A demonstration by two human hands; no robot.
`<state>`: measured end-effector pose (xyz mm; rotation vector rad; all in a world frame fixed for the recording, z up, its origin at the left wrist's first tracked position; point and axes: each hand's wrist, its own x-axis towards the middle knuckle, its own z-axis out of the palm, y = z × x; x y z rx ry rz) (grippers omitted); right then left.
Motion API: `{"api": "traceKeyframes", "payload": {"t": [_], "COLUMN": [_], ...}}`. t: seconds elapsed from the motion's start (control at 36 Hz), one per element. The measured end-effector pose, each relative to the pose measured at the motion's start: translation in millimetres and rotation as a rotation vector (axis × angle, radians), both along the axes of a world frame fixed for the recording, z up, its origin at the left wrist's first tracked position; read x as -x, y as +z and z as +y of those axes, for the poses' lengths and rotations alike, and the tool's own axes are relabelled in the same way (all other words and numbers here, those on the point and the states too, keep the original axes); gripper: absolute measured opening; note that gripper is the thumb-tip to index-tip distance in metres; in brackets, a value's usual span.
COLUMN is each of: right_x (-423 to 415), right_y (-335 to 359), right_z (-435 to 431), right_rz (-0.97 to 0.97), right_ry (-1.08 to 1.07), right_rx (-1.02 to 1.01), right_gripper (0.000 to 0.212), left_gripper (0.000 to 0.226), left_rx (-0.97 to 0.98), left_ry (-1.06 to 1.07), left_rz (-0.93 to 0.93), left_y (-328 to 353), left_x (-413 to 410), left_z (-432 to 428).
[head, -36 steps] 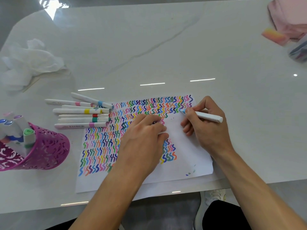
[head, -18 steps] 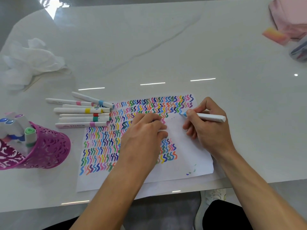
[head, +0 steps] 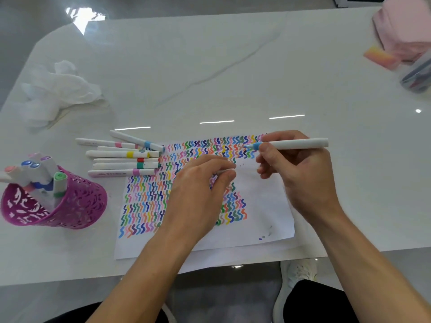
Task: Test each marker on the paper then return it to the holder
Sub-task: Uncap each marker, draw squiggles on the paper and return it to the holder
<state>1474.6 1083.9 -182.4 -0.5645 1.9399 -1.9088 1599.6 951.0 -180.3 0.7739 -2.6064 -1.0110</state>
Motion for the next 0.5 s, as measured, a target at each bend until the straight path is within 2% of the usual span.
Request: {"api": "traceKeyframes", "payload": {"t": [0.17,0.33,0.5], "right_x": [-17.0,-34.4,-42.0], "right_y": [23.6,32.0,32.8], "right_z": [1.1,-3.7,-9.1], "right_rz": [-0.017,0.015,0.025], "right_ry": [0.074,0.092,0.123], "right_rx": [0.065,0.070,0.049], "right_gripper": [0.017,0.005,0.008], "left_gripper": [0.020,0.022,0.021], "left_rx": [-0.345,-0.706,-0.861], "left_ry": [0.113,0.188,0.190], "left_rz": [0.123,0.266,0.333], "left_y": [5.4,11.2,15.2], "left_x": [-9.3,-21.4,-29.2], "left_z": [1.4,2.0,-1.7]}}
